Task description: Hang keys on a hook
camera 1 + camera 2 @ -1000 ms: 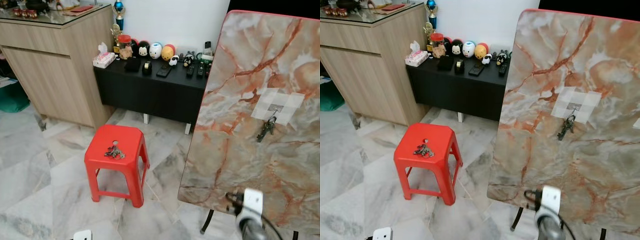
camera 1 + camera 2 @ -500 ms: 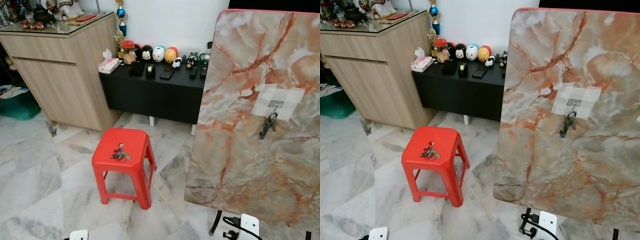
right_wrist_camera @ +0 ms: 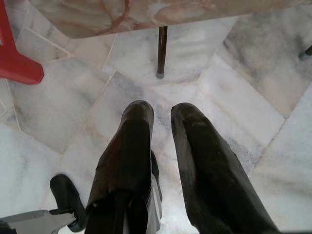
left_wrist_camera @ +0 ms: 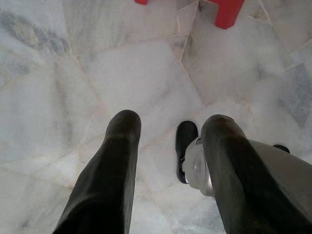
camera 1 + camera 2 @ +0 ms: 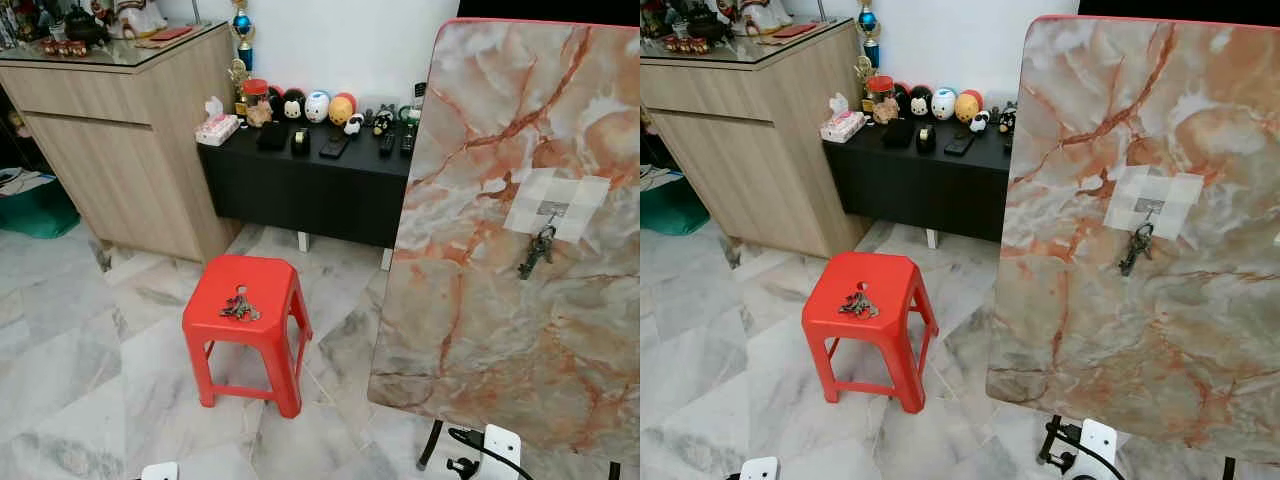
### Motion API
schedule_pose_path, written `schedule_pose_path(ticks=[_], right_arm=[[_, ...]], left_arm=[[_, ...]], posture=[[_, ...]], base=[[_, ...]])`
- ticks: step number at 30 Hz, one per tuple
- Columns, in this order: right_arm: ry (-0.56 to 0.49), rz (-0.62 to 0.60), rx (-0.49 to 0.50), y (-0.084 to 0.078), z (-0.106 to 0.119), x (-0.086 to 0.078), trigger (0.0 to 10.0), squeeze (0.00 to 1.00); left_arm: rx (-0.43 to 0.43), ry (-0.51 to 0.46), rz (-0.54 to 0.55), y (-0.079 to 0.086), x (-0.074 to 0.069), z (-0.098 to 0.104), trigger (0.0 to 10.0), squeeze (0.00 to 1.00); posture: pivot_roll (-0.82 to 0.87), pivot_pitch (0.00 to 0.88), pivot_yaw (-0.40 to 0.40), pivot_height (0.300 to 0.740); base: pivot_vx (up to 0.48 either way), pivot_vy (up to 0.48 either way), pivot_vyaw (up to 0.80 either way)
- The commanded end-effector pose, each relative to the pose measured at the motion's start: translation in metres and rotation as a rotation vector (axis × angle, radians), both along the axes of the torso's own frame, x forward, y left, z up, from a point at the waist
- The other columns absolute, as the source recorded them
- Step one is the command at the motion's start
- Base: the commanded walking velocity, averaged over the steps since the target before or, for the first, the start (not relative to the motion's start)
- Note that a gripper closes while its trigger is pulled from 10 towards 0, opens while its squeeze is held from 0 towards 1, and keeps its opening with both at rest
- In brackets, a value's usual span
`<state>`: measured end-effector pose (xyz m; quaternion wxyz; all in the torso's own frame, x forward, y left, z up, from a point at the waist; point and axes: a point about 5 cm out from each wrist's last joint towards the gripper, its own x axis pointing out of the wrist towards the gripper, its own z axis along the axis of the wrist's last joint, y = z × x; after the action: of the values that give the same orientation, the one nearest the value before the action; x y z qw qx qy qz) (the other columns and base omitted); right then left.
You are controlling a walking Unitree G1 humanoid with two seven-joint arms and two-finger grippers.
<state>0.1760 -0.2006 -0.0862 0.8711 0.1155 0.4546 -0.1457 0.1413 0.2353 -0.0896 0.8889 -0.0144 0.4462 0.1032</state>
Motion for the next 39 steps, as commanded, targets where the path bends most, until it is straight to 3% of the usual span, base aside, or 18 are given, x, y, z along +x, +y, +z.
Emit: schedule_pose_path(ticks=[1,14,39], right_arm=[[0.023,0.005,0.011,0.003,-0.003,-0.004,10.0,0.00],[0.066,-0.017,0.023,0.003,-0.010,-0.020,10.0,0.00],[0.022,-0.050,0.058,0.013,-0.005,-0.007,10.0,0.00]], left_arm=[[0.006,0.031,-0.017,0.002,-0.006,-0.002,10.0,0.00],[0.020,0.037,-0.015,0.008,-0.011,-0.002,10.0,0.00],[0.020,0.027,0.024,0.018,-0.012,0.001,10.0,0.00]], posture=[[0.06,0.000,-0.001,0.718],[0.08,0.000,0.011,0.718],[0.09,0.000,0.023,0.718]], base=[[0.000,0.000,0.00],[0.000,0.153,0.00],[0.000,0.315,0.00]])
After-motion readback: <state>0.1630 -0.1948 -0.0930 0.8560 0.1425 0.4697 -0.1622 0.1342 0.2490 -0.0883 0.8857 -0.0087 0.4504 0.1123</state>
